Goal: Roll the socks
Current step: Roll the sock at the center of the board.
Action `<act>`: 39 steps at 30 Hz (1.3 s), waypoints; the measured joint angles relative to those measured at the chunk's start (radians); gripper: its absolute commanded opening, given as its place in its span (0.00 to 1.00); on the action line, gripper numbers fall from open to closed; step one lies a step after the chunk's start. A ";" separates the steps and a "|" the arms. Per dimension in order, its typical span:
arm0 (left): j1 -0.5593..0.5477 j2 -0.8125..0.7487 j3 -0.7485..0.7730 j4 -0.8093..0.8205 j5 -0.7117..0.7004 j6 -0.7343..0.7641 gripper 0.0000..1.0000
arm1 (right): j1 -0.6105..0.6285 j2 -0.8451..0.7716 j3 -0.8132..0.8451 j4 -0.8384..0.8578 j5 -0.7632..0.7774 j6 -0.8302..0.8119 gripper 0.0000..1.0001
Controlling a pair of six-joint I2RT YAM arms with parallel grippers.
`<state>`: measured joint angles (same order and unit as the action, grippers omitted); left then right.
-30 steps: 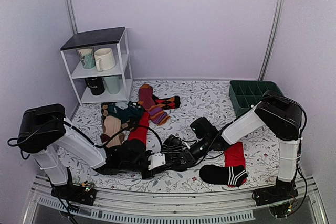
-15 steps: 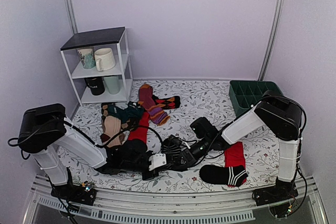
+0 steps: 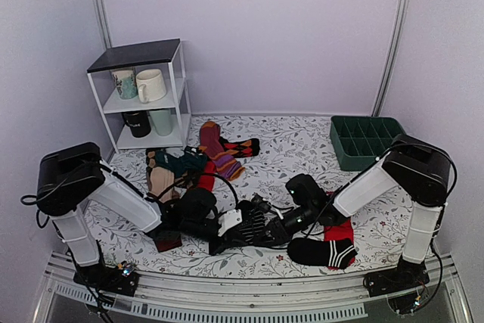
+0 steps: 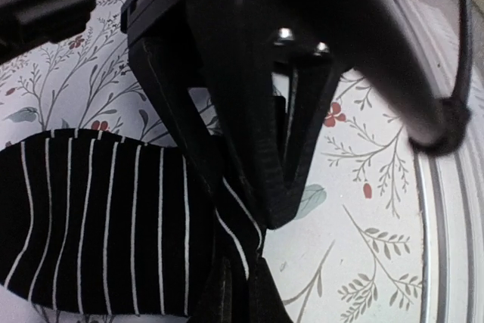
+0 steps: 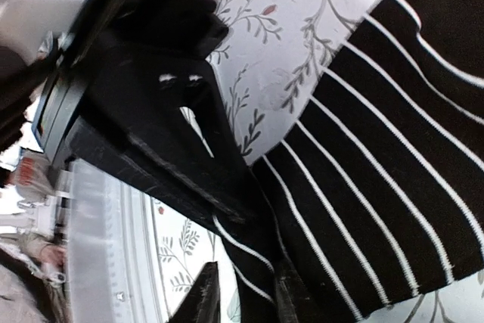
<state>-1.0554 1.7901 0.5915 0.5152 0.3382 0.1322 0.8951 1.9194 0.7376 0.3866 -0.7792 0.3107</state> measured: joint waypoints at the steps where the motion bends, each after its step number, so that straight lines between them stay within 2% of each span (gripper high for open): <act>1: 0.009 0.010 0.009 -0.003 0.033 -0.014 0.00 | 0.008 -0.014 -0.009 0.012 0.026 -0.007 0.29; 5: 0.052 0.036 0.032 -0.017 0.138 -0.053 0.00 | 0.075 -0.075 -0.034 0.019 0.196 -0.079 0.37; 7: 0.076 0.049 0.042 -0.027 0.188 -0.062 0.00 | 0.133 -0.121 -0.056 0.022 0.360 -0.138 0.45; 11: 0.091 0.070 0.069 -0.068 0.281 -0.076 0.00 | 0.261 -0.238 -0.167 0.076 0.704 -0.288 0.46; 14: 0.106 0.087 0.092 -0.097 0.323 -0.093 0.00 | 0.342 -0.298 -0.218 0.116 0.808 -0.388 0.46; 17: 0.117 0.097 0.104 -0.109 0.353 -0.099 0.00 | 0.367 -0.310 -0.242 0.142 0.881 -0.472 0.46; 23: 0.129 0.109 0.109 -0.110 0.385 -0.100 0.00 | 0.402 -0.310 -0.244 0.146 0.952 -0.570 0.46; 32: 0.136 0.114 0.109 -0.109 0.402 -0.100 0.00 | 0.410 -0.246 -0.181 0.145 0.932 -0.649 0.45; 36: 0.140 0.117 0.109 -0.106 0.413 -0.100 0.00 | 0.413 -0.211 -0.171 0.138 0.924 -0.649 0.38; 39: 0.141 0.119 0.109 -0.105 0.418 -0.099 0.00 | 0.413 -0.189 -0.163 0.121 0.924 -0.640 0.37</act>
<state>-0.9142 1.9091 0.7010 0.4107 0.7563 0.0330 1.3083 1.7302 0.5743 0.5072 0.1444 -0.3298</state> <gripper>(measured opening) 0.026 0.380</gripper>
